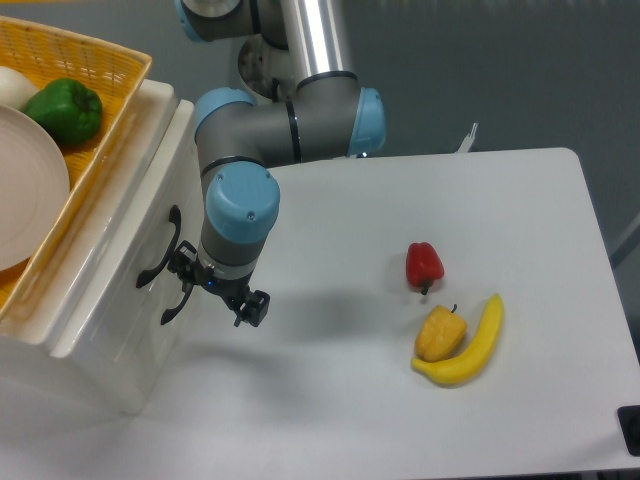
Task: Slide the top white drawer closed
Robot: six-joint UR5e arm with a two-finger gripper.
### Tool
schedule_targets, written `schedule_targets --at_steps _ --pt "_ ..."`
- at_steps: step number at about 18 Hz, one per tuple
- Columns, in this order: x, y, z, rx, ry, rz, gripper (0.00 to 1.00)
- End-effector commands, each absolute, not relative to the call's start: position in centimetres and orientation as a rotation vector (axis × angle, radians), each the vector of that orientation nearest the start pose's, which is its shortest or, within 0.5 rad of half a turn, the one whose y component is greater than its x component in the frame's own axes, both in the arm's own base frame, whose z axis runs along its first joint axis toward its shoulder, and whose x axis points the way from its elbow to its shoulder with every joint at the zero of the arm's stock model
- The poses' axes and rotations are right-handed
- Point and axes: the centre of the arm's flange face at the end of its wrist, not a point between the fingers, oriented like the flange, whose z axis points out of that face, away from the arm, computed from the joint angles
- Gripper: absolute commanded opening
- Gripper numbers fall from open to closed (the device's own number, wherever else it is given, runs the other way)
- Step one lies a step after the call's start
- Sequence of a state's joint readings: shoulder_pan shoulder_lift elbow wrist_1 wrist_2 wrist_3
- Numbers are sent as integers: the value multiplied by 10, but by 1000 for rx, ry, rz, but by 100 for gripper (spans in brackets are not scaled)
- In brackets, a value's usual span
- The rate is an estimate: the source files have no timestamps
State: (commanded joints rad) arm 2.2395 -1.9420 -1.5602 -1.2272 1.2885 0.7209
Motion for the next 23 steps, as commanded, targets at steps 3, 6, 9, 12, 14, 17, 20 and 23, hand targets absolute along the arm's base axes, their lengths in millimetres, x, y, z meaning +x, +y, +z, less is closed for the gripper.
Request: schedule_targets --at_steps 3,6,9,12,14,17,20,23 --pt "-289 570 341 -2927 61 -291 100" --pt "-316 549 351 -2913 69 -264 100" --pt "-328 540 348 -2932 45 -249 100" --pt "-334 537 351 -2970 122 -168 100" --pt "-347 530 353 -2975 151 -136 100" --pt "-365 520 355 -2969 201 -110 100" --pt "-380 506 349 -3078 363 19 100" --pt "-394 493 344 -3125 453 59 100"
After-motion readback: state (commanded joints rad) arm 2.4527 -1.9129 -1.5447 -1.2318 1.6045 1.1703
